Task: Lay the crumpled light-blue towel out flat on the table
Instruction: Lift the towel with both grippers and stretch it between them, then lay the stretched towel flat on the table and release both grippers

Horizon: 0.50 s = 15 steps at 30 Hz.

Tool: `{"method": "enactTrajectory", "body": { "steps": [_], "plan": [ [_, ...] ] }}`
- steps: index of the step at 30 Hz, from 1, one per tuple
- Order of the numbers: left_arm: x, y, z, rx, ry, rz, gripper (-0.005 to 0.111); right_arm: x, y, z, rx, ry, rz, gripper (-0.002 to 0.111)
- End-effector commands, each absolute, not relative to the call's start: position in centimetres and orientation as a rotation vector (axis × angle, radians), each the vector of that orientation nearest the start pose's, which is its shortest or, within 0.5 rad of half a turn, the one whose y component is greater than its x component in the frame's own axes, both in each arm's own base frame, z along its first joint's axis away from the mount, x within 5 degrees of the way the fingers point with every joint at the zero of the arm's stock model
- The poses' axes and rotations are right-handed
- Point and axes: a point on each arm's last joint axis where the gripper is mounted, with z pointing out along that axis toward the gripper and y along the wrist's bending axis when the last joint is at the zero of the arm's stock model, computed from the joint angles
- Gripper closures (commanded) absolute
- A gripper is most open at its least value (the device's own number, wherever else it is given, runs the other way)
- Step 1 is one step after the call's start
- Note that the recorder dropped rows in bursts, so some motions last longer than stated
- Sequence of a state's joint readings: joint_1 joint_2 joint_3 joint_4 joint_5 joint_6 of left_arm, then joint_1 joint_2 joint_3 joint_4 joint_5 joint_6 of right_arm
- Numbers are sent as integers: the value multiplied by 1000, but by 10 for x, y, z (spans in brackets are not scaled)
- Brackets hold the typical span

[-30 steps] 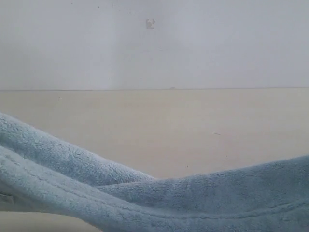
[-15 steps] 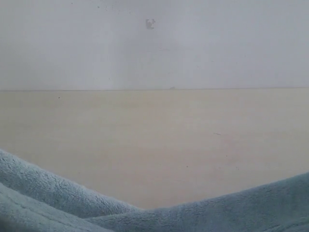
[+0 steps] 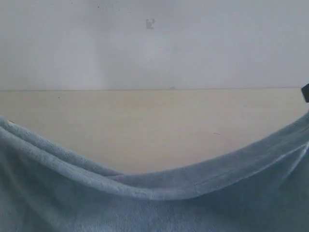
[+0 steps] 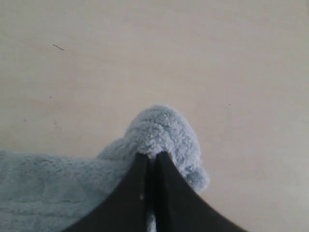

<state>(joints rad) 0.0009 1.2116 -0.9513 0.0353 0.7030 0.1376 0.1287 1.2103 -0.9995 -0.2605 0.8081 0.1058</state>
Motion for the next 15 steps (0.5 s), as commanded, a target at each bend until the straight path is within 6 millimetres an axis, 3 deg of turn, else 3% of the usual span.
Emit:
{"method": "enactTrajectory", "body": {
  "steps": [1, 4, 8, 10, 12, 15],
  "plan": [
    [291, 13, 313, 118, 2394, 97, 103, 304, -2, 300, -132, 2480, -243, 108],
    [325, 20, 308, 99, 2378, 106, 103, 344, -9, 298, -111, 2467, -229, 108],
    [371, 22, 298, 89, 2359, 95, 103, 399, -2, 286, -169, 2485, -136, 107],
    [389, 23, 294, 86, 2346, 85, 100, 424, 3, 280, -187, 2481, -65, 99],
    [410, 24, 286, 85, 2320, 88, 91, 451, 6, 276, -185, 2459, -30, 81],
    [433, 27, 281, 47, 2256, 83, 69, 480, 6, 283, -175, 2392, -31, 38]
  ]
}}
